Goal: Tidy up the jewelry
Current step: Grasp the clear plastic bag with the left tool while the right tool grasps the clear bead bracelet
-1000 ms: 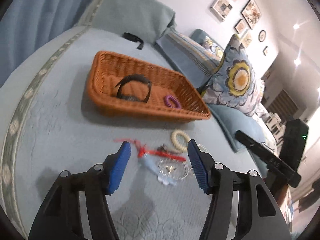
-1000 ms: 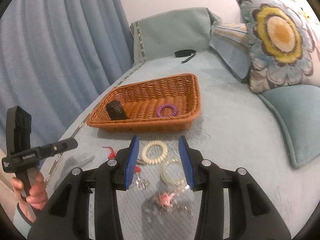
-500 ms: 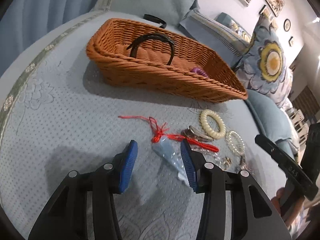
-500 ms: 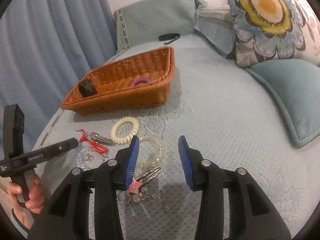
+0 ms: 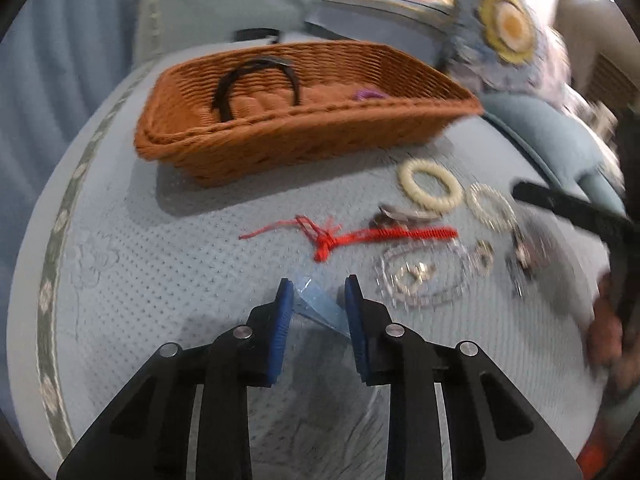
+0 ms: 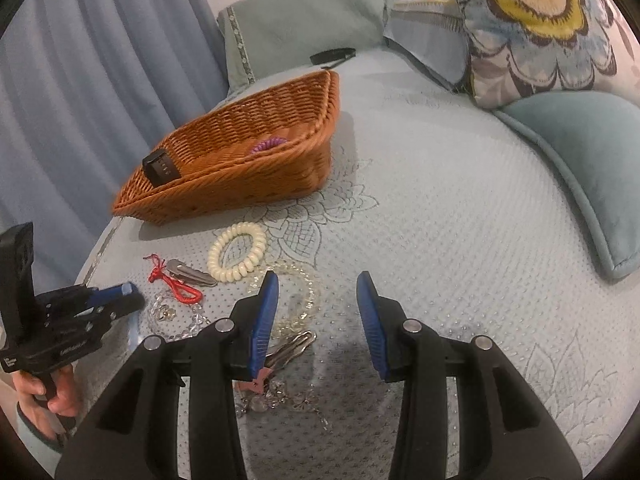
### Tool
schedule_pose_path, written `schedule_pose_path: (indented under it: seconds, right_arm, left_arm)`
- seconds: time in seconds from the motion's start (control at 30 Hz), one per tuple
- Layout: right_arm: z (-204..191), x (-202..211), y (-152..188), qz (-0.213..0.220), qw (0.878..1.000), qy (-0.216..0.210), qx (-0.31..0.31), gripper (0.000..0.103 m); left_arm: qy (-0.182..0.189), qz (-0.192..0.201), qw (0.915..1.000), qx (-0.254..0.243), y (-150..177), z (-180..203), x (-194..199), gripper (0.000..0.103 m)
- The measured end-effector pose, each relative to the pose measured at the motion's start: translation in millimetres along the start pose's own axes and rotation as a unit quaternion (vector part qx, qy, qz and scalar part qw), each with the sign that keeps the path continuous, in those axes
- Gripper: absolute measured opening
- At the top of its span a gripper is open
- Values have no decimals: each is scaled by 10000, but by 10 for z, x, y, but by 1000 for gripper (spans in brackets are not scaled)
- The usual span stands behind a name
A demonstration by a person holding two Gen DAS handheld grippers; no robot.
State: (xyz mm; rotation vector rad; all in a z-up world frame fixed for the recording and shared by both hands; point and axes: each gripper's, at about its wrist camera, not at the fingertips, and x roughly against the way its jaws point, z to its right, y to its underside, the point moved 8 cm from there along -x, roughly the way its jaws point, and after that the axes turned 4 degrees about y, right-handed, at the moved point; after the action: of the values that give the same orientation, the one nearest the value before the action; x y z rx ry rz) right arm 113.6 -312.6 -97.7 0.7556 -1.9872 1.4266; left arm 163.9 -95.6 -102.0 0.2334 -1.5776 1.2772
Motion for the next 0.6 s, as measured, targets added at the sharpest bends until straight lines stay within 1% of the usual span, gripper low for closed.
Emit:
schedule_pose_path:
  seconds: [0.07,0.13,0.17,0.2,0.23,0.3,0.37,0.4,0.5,0.57,0.6]
  right_arm:
    - [12,-8,-3,-14,10000,-34,-46,37]
    - [9,-4,-9,3,10000,-51,-46,37]
    - [8,-1,-12,12,10000,-50,-39,37]
    - [7,2,-14,21,10000,-51,-32,37]
    - [2,10,-20,43,10000,-62,-24,37]
    - [8,25,-28,74,10000,-61,-24,37]
    - [20,17,-41,67,10000,-39,-31,37]
    - [24,8,-44,53,10000,-25,-34,37]
    - [10,-24,-44,-3,10000,25,6,37]
    - [-11,-36,-39,-28,10000,18,55,37]
    - [-29,-51,-33,-63,9999,20,103,37]
  left_arm:
    - [60,-22,9997,-233,30,-6,29,25]
    - [0,74,9992,-394,69,18,76,27]
    - [-25,108,9992,-383,101,22,89,32]
    - [-33,119,9994,-332,126,21,93,48]
    - [-27,173,9995,-253,160,23,111,52]
    - [-72,262,9996,-97,218,25,149,52]
    - [-112,312,9993,198,277,30,189,52]
    - [-204,315,9989,289,299,43,199,53]
    - [-620,225,9976,227,311,116,169,53]
    - [-750,145,9970,159,315,144,172,53]
    - [-798,98,9967,133,332,141,193,52]
